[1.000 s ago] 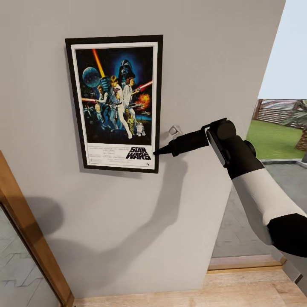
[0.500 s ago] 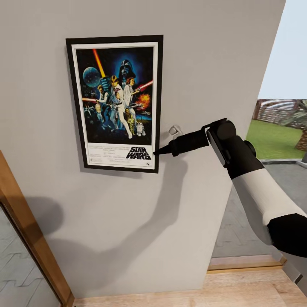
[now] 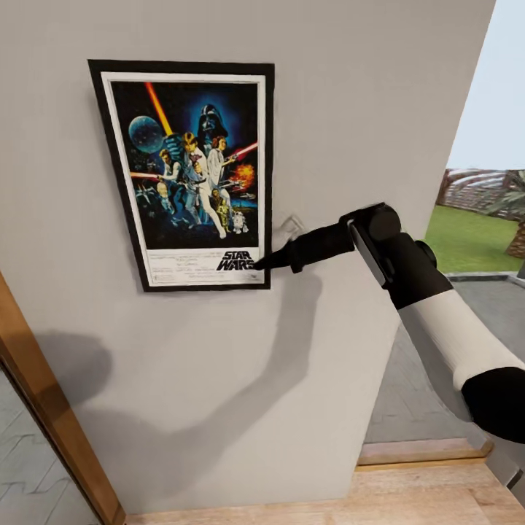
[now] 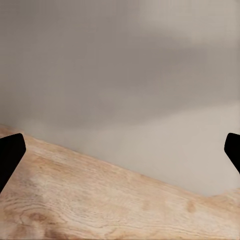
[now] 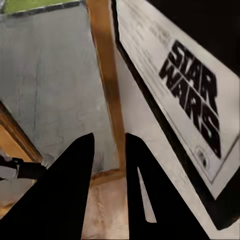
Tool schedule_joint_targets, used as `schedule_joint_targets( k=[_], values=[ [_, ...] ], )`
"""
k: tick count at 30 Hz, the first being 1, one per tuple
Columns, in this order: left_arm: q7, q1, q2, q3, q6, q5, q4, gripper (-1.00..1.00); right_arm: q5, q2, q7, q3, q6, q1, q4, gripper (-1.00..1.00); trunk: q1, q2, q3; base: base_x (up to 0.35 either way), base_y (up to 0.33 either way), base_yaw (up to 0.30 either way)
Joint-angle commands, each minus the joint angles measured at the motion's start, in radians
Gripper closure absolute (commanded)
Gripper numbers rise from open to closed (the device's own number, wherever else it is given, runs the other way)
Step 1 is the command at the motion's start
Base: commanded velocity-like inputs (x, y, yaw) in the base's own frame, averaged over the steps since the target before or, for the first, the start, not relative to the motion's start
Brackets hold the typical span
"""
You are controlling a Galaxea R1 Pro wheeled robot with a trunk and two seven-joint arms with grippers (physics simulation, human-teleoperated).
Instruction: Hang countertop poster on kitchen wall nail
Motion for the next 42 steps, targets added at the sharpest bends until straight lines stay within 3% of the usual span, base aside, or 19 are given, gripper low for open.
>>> schedule_joint_targets(
  k=[1, 2, 3, 8, 9, 24, 36, 41, 42],
  values=[
    [-0.003, 0.0, 0.001, -0.009, -0.004, 0.009, 0.001, -1.0, 0.002, 0.006, -0.013, -0.011, 0.011, -0.002, 0.014, 1.0, 0.001, -0.002, -0.001, 0.258, 0.0, 0.0],
    [-0.003, 0.0, 0.001, -0.009, -0.004, 0.009, 0.001, -1.0, -0.014, 0.034, -0.017, 0.034, 0.023, -0.002, -0.083, 1.0, 0.001, -0.002, -0.001, 0.265, 0.0, 0.0],
    [-0.003, 0.0, 0.002, -0.009, -0.004, 0.009, 0.001, -1.0, 0.094, 0.018, -0.033, -0.08, 0.066, -0.002, 0.053, 1.0, 0.001, -0.002, -0.001, 0.2, 0.0, 0.0],
    [-0.003, 0.0, 0.002, -0.008, -0.004, 0.009, 0.001, -1.0, 0.094, 0.018, -0.033, -0.08, 0.066, -0.002, 0.053, 1.0, 0.001, -0.002, -0.001, 0.093, 0.0, 0.0],
    [-0.003, 0.0, 0.002, -0.008, -0.004, 0.009, 0.001, -1.0, 0.094, 0.018, -0.033, -0.08, 0.066, -0.002, 0.053, -1.0, 0.001, -0.002, -0.001, 0.028, 0.0, 0.0],
    [-0.003, 0.0, 0.002, -0.007, -0.004, 0.009, 0.001, -1.0, 0.094, 0.018, -0.033, -0.08, 0.066, -0.002, 0.051, -1.0, 0.001, -0.002, -0.001, -0.005, 0.0, 0.0],
    [-0.004, 0.0, 0.002, -0.008, -0.005, 0.009, 0.001, -1.0, 0.092, 0.018, -0.032, -0.079, 0.064, 0.01, 0.033, -1.0, 0.001, -0.002, -0.001, -0.258, 0.0, 0.0],
    [-0.006, 0.0, 0.003, -0.008, -0.005, 0.009, 0.001, -1.0, 0.091, 0.018, -0.031, -0.079, 0.063, 0.103, -0.091, -1.0, 0.001, -0.002, -0.001, -0.169, 0.0, 0.0],
    [-0.006, 0.0, 0.003, -0.007, -0.005, 0.009, 0.001, -1.0, 0.092, 0.018, -0.031, -0.079, 0.061, 0.145, -0.132, -1.0, 0.001, -0.002, -0.001, -0.229, 0.0, 0.0]
  ],
)
